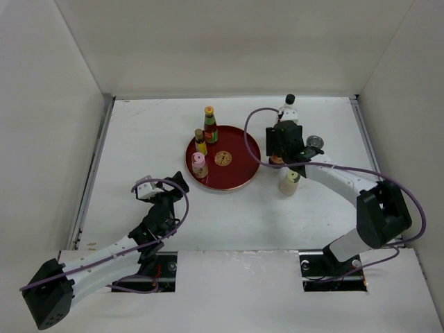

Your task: Organize the condiment bottles

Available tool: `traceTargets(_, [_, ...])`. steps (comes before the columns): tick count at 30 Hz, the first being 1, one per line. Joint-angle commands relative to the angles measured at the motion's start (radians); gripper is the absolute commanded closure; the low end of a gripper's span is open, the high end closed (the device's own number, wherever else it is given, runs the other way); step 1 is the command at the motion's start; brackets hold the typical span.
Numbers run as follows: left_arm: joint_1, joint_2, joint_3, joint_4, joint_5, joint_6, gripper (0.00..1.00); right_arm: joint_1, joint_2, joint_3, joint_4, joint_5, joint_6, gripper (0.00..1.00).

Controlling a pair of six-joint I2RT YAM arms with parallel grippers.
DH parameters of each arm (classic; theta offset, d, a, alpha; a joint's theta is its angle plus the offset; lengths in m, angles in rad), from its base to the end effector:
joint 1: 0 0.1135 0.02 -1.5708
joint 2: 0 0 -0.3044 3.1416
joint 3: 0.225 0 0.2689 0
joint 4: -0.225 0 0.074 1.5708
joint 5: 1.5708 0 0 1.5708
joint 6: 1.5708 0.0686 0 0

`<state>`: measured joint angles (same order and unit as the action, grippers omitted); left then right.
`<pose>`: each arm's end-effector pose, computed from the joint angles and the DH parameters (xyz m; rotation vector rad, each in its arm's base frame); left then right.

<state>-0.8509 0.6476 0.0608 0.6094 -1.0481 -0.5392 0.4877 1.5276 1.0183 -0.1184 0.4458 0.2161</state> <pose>0.1350 -0.0638 0.2044 -0.5782 1.4559 -0.2848 0.3451 0.1496 0.2624 -0.0441 2.1298 -0.0783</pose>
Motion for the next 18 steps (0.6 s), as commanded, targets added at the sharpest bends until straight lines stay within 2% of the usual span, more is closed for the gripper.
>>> traceTargets(1, [0.011, -0.003, -0.013, 0.064, 0.022, -0.01, 0.23, 0.059, -0.075, 0.149, 0.121, 0.024, -0.018, 0.46])
traceTargets(8, [0.017, 0.017, -0.015, 0.076, 0.04, -0.011, 0.23, 0.131, 0.127, 0.342, 0.187, -0.016, -0.026, 0.43])
traceTargets(18, [0.029, 0.03, -0.018, 0.081, 0.056, -0.011, 0.22, 0.148, 0.425, 0.649, 0.198, -0.035, -0.027, 0.41])
